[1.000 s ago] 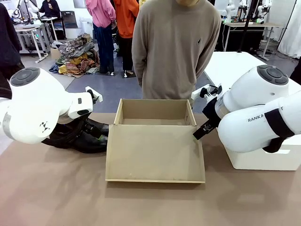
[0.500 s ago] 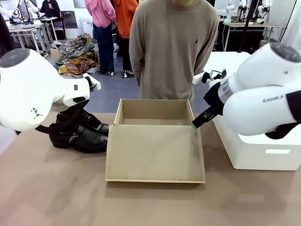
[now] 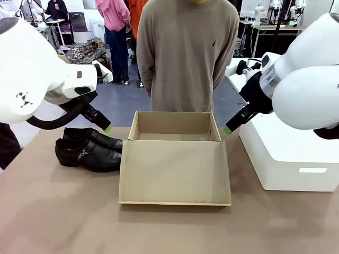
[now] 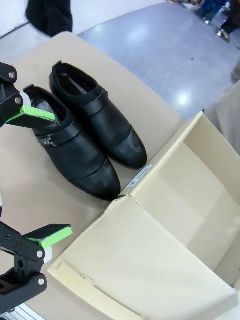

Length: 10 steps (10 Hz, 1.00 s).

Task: Pack the shoes into the box.
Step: Place one shoe of the Shoes into the Shoes Box.

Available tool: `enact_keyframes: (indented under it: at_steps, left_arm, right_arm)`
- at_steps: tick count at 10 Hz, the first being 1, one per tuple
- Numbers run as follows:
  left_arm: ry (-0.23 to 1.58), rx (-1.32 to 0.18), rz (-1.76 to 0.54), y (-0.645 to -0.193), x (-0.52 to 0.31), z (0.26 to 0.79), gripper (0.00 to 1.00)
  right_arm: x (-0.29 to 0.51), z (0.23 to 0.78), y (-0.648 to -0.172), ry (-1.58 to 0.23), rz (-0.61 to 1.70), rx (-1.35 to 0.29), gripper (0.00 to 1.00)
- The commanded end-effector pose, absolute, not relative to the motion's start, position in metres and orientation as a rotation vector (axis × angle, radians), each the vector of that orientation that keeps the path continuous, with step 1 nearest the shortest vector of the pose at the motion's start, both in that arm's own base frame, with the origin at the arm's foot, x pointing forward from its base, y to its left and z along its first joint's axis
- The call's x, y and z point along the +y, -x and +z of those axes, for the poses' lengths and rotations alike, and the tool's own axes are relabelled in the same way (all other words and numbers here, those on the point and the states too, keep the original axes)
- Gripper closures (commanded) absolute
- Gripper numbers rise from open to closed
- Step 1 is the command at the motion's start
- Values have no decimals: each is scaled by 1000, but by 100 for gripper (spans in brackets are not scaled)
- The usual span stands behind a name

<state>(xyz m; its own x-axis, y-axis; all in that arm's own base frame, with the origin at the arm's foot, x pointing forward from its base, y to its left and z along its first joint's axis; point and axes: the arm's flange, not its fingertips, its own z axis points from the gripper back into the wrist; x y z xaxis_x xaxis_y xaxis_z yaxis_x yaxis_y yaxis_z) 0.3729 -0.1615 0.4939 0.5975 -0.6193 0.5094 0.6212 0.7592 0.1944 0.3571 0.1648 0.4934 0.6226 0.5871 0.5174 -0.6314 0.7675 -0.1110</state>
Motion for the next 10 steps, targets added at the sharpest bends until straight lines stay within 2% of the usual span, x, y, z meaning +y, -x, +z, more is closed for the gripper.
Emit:
enact_keyframes:
  at_steps: [1, 4, 10]
  left_arm:
    - [41, -593, -832, -377, -154, 497, 0]
    - [129, -702, -1078, -385, -148, 522, 0]
    - [298, -831, -1034, -368, -120, 544, 0]
  right_arm:
    - [149, 500, -356, -135, 768, -583, 0]
    - [120, 522, -348, -251, 900, -670, 0]
    - [93, 545, -344, -427, 1068, -757, 0]
